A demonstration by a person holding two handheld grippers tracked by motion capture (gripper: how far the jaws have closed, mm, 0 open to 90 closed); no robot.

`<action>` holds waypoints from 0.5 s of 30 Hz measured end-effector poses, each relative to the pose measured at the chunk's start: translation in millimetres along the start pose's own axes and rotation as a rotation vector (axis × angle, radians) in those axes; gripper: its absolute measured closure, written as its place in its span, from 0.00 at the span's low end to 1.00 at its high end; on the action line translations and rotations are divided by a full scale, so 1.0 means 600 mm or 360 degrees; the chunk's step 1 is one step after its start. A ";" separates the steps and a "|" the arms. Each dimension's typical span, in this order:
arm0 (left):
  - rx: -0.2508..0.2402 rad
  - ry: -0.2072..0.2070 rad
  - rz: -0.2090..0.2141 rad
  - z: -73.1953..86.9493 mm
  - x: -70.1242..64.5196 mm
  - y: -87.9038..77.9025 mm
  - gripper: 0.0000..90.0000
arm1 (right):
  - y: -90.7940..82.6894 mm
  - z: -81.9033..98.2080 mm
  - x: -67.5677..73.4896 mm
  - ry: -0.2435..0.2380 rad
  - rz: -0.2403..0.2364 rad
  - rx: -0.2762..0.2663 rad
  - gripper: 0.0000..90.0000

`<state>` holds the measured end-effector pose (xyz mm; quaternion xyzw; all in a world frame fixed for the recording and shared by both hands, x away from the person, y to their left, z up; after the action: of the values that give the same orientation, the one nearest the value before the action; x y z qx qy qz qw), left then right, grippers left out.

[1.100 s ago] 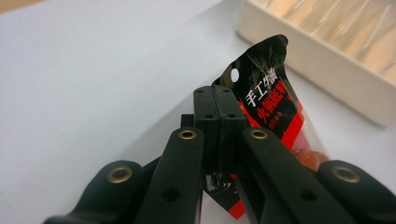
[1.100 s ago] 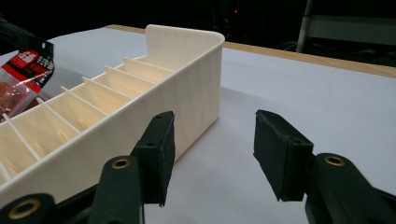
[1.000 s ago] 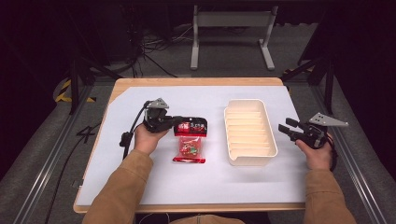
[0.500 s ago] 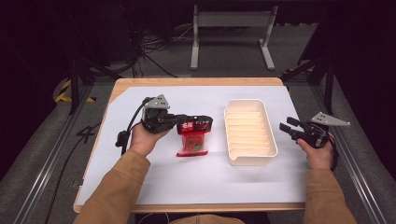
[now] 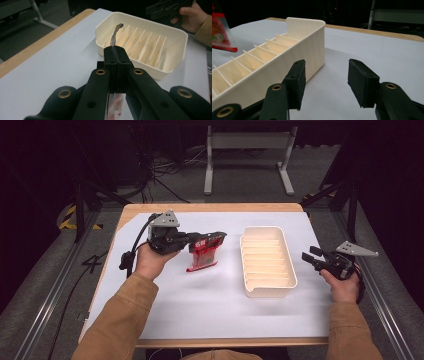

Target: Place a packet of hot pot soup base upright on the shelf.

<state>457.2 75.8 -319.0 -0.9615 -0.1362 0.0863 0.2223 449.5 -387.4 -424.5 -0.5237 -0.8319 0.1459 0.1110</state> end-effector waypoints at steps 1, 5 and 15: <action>-0.0012 0.0010 0.0011 -0.006 -0.003 -0.003 1.00 | -0.001 0.001 0.000 0.0000 0.0000 0.0001 0.54; -0.0047 0.0049 0.0034 -0.025 -0.013 -0.008 1.00 | -0.003 0.003 0.000 0.0000 0.0004 0.0007 0.54; -0.0141 0.0097 0.0094 -0.063 -0.020 -0.008 1.00 | -0.013 0.005 -0.005 0.0018 0.0014 -0.0001 0.54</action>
<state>453.4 61.1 -282.2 -0.9762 -0.1046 0.0574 0.1809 443.1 -393.5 -424.8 -0.5283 -0.8290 0.1433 0.1149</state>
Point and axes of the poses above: each handheld gripper's, and its own axes: y roughly forward along the jaws, z roughly out of its underside, x roughly to its left, the point moved 5 cm from there along y, roughly forward along the jaws, and after that the axes turned 10 degrees about z, right-handed, at the moved point
